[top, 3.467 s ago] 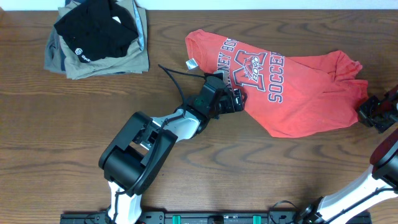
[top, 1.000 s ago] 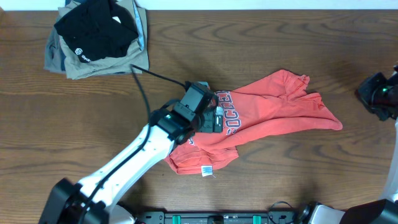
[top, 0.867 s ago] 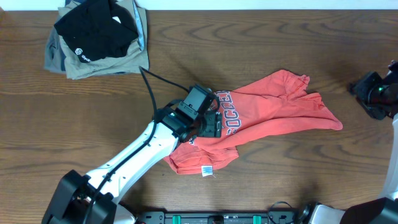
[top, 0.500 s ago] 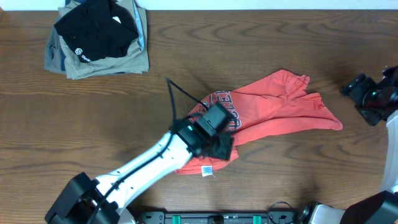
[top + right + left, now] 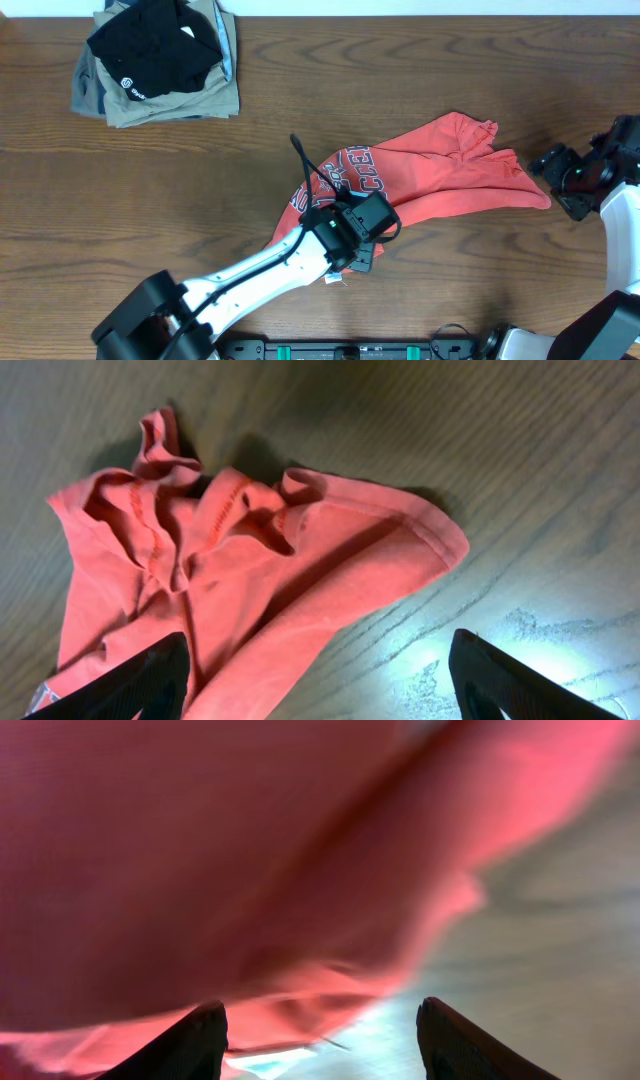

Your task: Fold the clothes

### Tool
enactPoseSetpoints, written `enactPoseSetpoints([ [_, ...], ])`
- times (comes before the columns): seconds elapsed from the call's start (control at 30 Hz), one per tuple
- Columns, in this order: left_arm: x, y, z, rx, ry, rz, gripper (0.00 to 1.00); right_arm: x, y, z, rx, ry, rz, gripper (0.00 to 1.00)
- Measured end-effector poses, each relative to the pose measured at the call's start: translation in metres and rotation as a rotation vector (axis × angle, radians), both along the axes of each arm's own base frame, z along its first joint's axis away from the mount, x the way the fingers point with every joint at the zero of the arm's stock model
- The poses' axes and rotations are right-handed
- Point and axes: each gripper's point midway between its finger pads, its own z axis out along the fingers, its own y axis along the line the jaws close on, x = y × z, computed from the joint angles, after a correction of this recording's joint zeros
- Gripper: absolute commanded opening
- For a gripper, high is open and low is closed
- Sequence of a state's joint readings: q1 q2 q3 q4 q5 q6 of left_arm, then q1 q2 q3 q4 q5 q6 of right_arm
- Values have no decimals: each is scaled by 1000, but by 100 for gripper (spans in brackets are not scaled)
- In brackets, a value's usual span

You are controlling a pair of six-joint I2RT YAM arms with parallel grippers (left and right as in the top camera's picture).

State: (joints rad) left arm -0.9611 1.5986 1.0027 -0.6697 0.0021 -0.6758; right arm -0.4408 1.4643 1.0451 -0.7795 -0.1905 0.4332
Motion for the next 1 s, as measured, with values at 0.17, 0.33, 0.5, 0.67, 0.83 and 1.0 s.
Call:
enactPoseSetpoints([
  [0.17,19,34,-6,93,-9,114,63,0,0,-1,-6,0,15,82],
  [0.33,35,53,-6,94,6,187,63,0,0,0,-9,-2,19,82],
  [0.5,39,35,-8,1,7,169,63,1,0,0,-10,-4,19,82],
  [0.67,39,23,-8,-49,10,158,63,1,0,0,-9,-4,20,82],
  [0.83,40,20,-14,-53,17,156,63,1,2,0,-9,-4,26,82],
  [1.0,28,31,-35,27,89,158,62,0,3,-1,-6,3,28,82],
])
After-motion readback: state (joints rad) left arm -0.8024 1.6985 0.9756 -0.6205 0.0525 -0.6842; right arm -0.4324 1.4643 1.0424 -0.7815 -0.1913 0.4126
